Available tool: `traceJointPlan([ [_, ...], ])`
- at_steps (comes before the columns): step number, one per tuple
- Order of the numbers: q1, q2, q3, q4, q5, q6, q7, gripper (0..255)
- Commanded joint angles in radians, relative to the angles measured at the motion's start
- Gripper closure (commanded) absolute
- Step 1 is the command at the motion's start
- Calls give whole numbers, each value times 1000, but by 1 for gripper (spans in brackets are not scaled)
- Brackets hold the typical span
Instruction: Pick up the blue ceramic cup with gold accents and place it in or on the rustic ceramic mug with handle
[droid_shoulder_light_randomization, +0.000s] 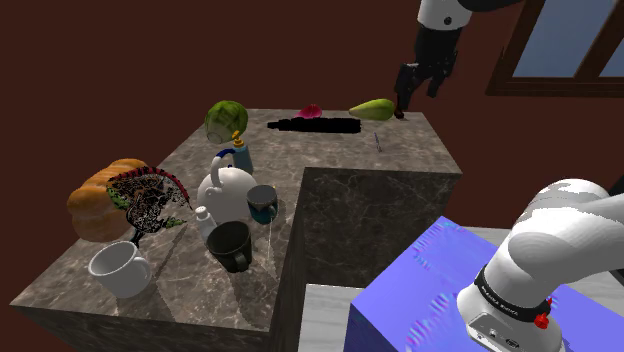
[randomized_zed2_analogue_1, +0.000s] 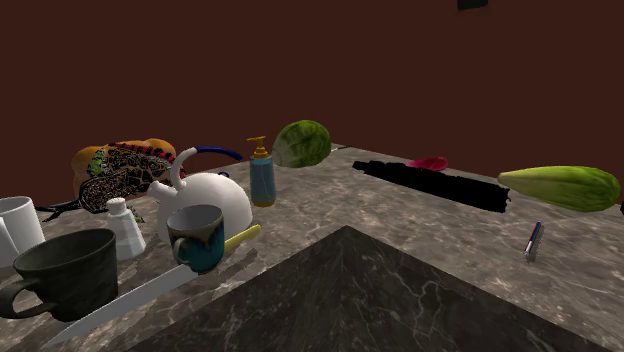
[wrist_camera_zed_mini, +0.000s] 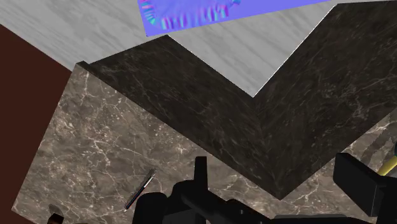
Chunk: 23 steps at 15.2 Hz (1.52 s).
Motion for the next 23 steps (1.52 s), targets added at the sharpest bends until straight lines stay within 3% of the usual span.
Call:
traceJointPlan([
  [1, 0, 0, 0, 0, 0, 0, 0, 0],
  [14, 56, 284, 190, -23, 100, 249, 217, 0],
  [23, 76, 568, 317, 74, 88, 397, 378, 0],
])
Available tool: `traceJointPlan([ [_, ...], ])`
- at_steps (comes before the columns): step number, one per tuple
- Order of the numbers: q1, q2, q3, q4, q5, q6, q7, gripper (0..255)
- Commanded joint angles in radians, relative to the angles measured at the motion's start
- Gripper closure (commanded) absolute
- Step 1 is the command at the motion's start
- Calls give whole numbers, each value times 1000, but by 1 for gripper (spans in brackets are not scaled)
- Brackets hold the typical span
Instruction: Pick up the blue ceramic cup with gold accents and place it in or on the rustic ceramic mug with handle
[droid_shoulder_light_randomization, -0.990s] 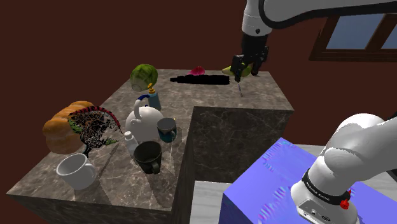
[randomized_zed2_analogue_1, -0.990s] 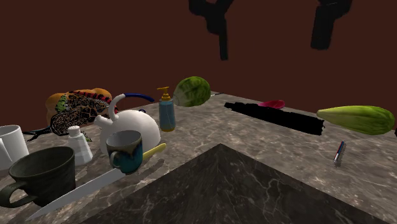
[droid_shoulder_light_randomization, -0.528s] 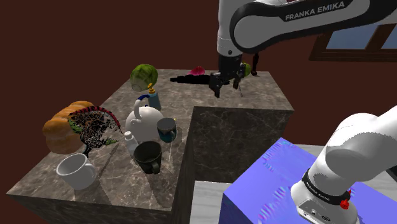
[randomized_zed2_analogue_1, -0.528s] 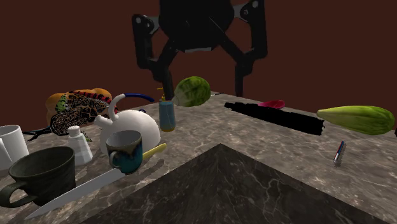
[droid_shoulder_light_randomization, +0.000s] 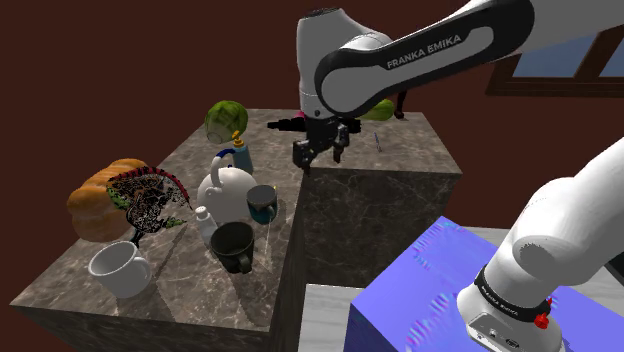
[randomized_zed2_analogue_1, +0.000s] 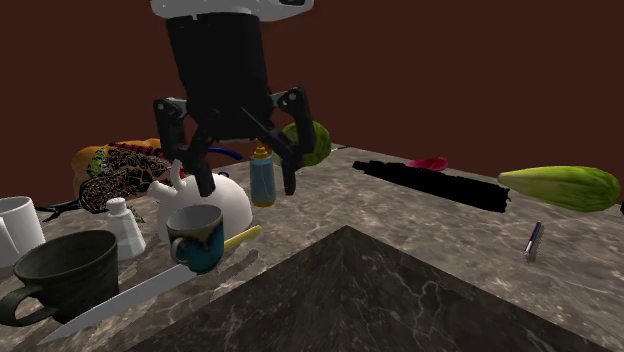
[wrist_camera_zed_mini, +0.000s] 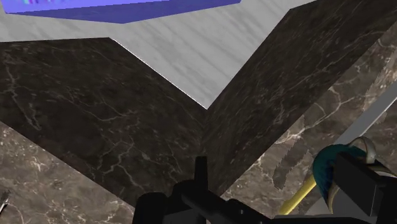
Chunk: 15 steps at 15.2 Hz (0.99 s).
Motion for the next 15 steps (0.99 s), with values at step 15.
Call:
traceJointPlan([
  [15, 82, 500, 101, 262, -174, 152, 269, 0],
])
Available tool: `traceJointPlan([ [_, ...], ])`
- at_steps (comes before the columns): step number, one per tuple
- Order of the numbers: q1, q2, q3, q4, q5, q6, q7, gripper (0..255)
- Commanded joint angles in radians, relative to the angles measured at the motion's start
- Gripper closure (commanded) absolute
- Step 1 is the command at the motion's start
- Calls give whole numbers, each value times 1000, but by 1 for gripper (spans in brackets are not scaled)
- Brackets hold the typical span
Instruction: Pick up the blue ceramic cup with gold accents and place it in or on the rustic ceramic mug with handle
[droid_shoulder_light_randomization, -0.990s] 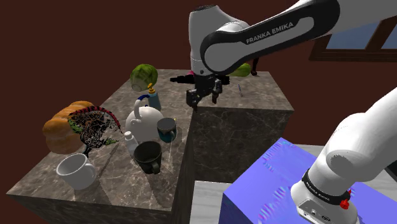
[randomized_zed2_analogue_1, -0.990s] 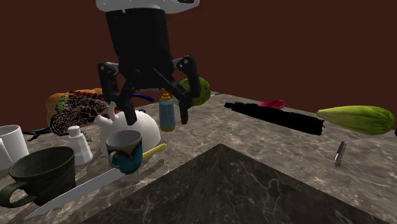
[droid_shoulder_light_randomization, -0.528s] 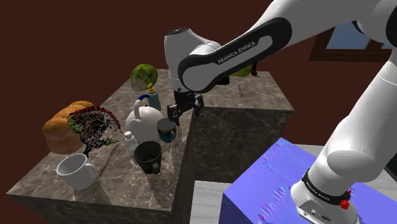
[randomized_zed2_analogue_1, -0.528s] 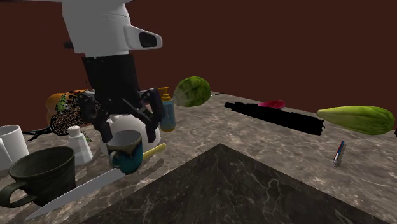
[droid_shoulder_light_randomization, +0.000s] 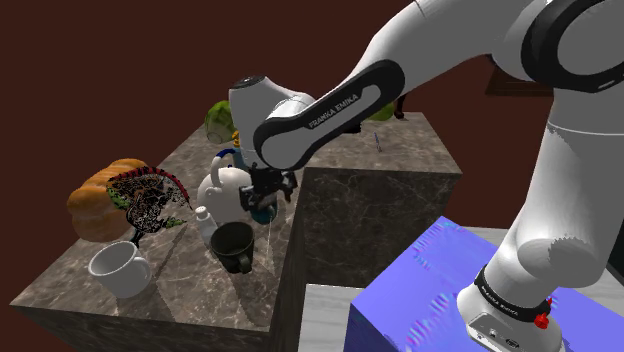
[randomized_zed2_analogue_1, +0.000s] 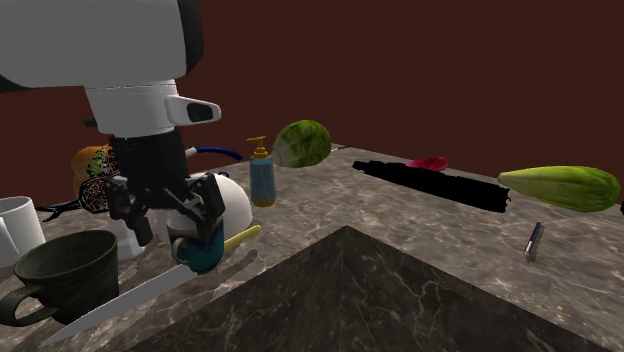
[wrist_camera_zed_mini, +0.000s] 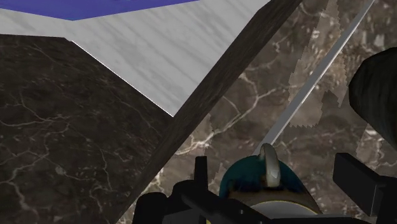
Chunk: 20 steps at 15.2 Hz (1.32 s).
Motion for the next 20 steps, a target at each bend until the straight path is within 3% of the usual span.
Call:
traceJointPlan([
  [1, 2, 15, -3, -11, -10, 24, 8, 0],
  [12, 6, 41, -9, -29, -28, 65, 20, 0],
  [13, 6, 41, -9, -29, -28, 65, 20, 255],
  [20, 6, 45, -10, -25, -30, 64, 20, 255],
])
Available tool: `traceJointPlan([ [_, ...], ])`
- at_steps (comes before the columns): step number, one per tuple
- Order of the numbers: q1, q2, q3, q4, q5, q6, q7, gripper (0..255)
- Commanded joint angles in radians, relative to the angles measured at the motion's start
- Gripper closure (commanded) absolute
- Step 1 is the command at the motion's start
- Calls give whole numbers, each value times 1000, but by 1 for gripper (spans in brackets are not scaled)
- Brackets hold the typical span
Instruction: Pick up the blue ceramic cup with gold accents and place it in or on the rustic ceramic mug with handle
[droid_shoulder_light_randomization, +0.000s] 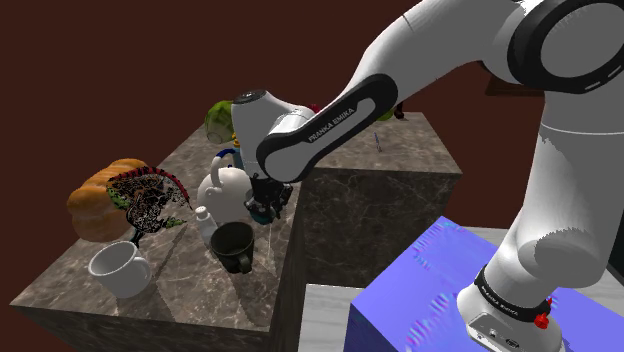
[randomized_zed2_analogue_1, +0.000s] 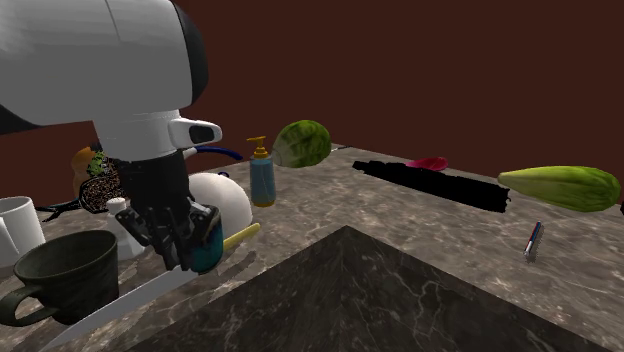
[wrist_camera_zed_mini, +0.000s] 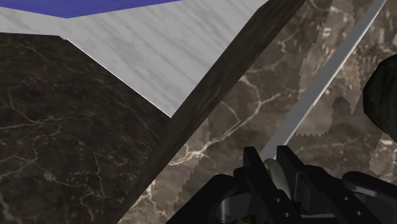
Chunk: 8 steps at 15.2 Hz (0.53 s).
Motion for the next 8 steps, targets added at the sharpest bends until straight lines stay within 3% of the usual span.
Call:
traceJointPlan([
  [1, -2, 5, -3, -1, -1, 1, 0, 255],
  [8, -10, -43, 7, 25, 31, -66, -22, 255],
])
